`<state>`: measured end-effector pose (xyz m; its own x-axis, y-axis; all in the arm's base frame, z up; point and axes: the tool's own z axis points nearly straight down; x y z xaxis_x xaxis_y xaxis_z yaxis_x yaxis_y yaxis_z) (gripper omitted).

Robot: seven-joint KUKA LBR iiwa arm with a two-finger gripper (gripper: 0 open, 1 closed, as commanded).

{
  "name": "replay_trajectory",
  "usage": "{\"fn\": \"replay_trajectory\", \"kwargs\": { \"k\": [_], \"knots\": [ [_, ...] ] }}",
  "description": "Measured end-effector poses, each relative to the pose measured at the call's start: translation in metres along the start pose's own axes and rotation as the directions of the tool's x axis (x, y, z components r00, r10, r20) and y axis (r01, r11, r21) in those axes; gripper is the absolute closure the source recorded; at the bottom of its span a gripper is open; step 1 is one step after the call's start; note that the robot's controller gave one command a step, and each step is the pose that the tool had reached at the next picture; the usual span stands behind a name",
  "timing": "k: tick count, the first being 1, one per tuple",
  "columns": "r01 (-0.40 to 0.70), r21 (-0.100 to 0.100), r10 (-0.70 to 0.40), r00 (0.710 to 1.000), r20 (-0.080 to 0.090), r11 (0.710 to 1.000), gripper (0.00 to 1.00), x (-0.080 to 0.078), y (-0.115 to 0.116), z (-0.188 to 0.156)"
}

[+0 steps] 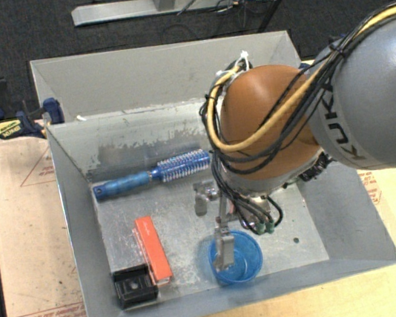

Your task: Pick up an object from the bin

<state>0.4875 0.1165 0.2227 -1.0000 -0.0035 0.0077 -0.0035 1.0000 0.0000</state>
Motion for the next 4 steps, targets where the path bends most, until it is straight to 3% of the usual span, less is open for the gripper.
{"fn": "replay_trajectory", "kwargs": {
  "k": [1,2,3,4],
  "knots": [
    [-0.003,-0.001,0.003,1.0,0.008,1.0,0.0,-0.002,-0.001,-0.004],
    [-0.069,-0.003,0.069,0.998,0.009,0.998,0.0,0.001,-0.01,0.037],
    [-0.03,-0.002,0.03,1.0,0.006,1.0,0.0,-0.006,-0.033,0.073],
    [-0.026,-0.003,0.026,1.0,0.01,1.0,0.0,-0.002,-0.044,0.109]
  ]
}}
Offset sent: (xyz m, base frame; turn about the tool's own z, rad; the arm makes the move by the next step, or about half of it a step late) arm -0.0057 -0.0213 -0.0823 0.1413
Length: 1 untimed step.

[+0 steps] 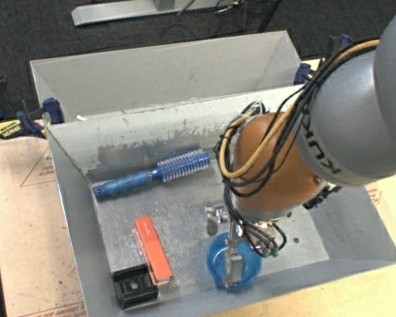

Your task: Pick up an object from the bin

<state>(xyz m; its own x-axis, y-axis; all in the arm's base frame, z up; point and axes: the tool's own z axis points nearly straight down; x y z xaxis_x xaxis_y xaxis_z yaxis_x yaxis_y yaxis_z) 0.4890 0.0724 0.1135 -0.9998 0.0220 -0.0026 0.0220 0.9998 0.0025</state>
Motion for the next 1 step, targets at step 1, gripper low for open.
{"fn": "replay_trajectory", "kwargs": {
  "k": [1],
  "knots": [
    [0.092,-0.001,-0.092,0.996,0.003,0.996,1.0,-0.013,-0.032,0.0408]
  ]
}}
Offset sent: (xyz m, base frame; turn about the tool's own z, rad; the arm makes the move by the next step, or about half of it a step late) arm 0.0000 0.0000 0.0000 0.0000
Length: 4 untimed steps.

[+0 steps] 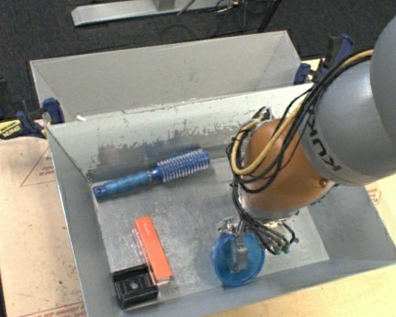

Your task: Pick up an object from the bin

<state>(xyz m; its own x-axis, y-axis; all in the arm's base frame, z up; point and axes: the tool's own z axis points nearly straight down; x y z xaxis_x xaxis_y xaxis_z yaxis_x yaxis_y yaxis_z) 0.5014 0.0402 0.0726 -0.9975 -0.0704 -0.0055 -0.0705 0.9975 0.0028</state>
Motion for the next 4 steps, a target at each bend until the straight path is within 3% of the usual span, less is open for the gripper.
{"fn": "replay_trajectory", "kwargs": {
  "k": [1,2,3,4],
  "knots": [
    [0.0,0.0,0.0,1.0,0.0,1.0,1.0,0.0,0.0,0.0],
    [0.003,-0.001,-0.003,1.0,0.002,1.0,1.0,-0.009,0.002,-0.1],
    [0.003,-0.001,-0.003,1.0,0.002,1.0,0.0,-0.009,0.002,-0.1],
    [0.003,-0.001,-0.003,1.0,0.002,1.0,0.0,-0.009,0.002,-0.1]
  ]
}}
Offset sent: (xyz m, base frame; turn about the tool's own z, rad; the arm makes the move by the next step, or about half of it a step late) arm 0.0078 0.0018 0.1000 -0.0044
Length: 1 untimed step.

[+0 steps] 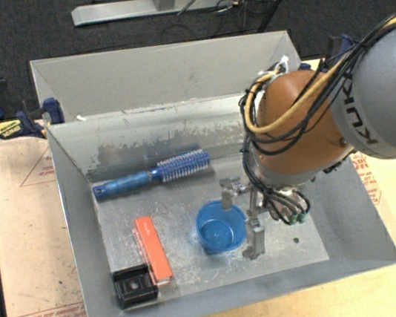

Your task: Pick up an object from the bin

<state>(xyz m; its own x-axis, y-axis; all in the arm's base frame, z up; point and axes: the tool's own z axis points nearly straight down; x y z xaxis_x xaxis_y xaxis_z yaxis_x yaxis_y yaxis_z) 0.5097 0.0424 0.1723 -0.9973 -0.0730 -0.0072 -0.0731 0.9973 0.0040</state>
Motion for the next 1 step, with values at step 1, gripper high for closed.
{"fn": "replay_trajectory", "kwargs": {
  "k": [1],
  "knots": [
    [0.032,0.001,-0.032,0.999,0.01,0.999,0.0,-0.0088,0.0054,0.0364]
  ]
}}
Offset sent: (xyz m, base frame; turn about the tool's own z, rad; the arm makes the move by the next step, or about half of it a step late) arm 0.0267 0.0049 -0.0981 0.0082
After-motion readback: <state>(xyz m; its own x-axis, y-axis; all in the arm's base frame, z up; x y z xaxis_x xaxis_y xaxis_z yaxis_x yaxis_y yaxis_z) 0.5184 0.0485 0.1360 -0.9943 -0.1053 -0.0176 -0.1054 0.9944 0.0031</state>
